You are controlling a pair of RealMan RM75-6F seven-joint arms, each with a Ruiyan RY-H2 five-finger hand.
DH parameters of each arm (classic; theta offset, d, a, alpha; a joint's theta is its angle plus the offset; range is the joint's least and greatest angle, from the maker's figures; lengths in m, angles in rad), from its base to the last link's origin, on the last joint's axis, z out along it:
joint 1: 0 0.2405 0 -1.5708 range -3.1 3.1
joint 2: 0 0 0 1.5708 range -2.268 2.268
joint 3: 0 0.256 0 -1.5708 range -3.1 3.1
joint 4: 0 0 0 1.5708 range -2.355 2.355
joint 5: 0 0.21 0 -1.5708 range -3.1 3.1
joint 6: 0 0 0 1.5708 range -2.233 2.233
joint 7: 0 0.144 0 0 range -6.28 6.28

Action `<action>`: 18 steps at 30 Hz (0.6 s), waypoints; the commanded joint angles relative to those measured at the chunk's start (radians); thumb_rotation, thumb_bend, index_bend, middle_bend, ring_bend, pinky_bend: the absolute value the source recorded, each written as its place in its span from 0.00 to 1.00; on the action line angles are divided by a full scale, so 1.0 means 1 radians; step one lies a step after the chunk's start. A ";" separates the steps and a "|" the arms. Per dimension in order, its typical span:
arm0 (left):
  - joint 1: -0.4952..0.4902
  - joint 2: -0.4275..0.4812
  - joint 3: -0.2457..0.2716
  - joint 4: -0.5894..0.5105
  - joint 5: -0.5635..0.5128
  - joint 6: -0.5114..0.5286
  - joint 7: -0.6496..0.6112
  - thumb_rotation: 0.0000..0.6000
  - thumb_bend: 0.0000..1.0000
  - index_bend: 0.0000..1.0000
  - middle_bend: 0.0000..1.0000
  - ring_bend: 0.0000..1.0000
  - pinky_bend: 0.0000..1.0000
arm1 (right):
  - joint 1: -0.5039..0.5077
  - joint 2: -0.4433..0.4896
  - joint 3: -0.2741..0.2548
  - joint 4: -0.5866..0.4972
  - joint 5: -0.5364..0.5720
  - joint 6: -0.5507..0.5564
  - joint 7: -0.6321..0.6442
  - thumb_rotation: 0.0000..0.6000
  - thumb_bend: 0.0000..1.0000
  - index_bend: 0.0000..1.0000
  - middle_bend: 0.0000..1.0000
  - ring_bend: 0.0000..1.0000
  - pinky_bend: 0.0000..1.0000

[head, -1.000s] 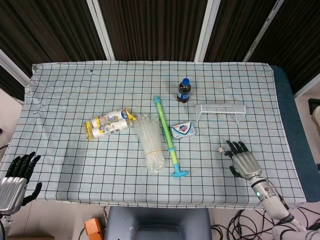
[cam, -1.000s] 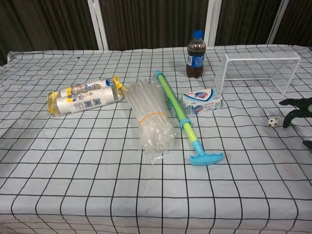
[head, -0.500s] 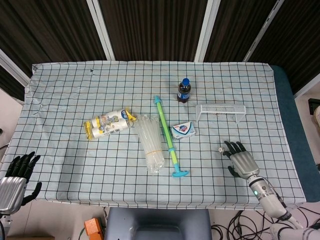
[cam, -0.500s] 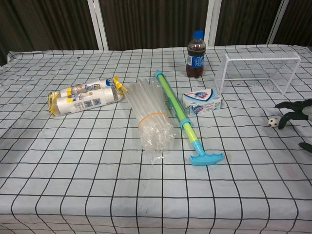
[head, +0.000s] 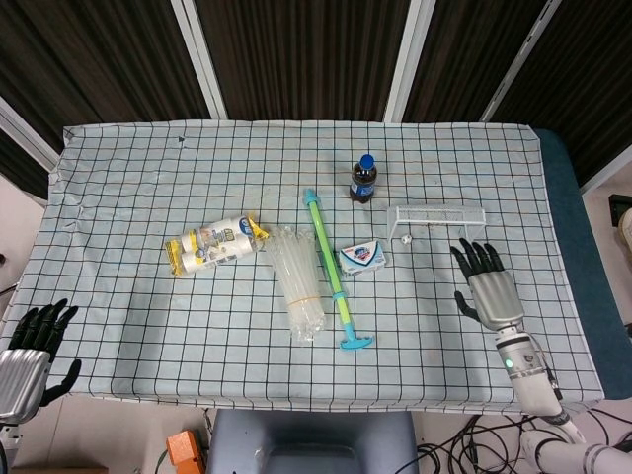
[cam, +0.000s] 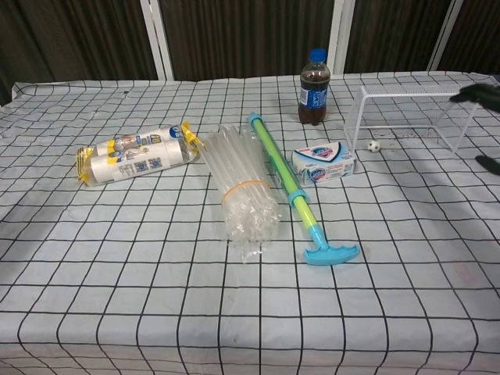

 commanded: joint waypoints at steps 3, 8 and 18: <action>-0.001 -0.002 -0.002 -0.002 -0.002 -0.003 0.006 1.00 0.41 0.06 0.00 0.00 0.03 | -0.068 0.043 -0.003 -0.023 -0.081 0.142 0.073 1.00 0.55 0.00 0.00 0.00 0.00; 0.003 -0.004 0.000 -0.003 0.002 0.005 0.012 1.00 0.41 0.06 0.00 0.00 0.03 | -0.142 0.123 -0.037 -0.117 -0.127 0.253 0.046 1.00 0.55 0.00 0.00 0.00 0.00; 0.002 -0.009 0.003 -0.003 0.011 0.005 0.024 1.00 0.41 0.06 0.00 0.00 0.03 | -0.247 0.223 -0.088 -0.253 -0.125 0.330 -0.022 1.00 0.53 0.00 0.00 0.00 0.00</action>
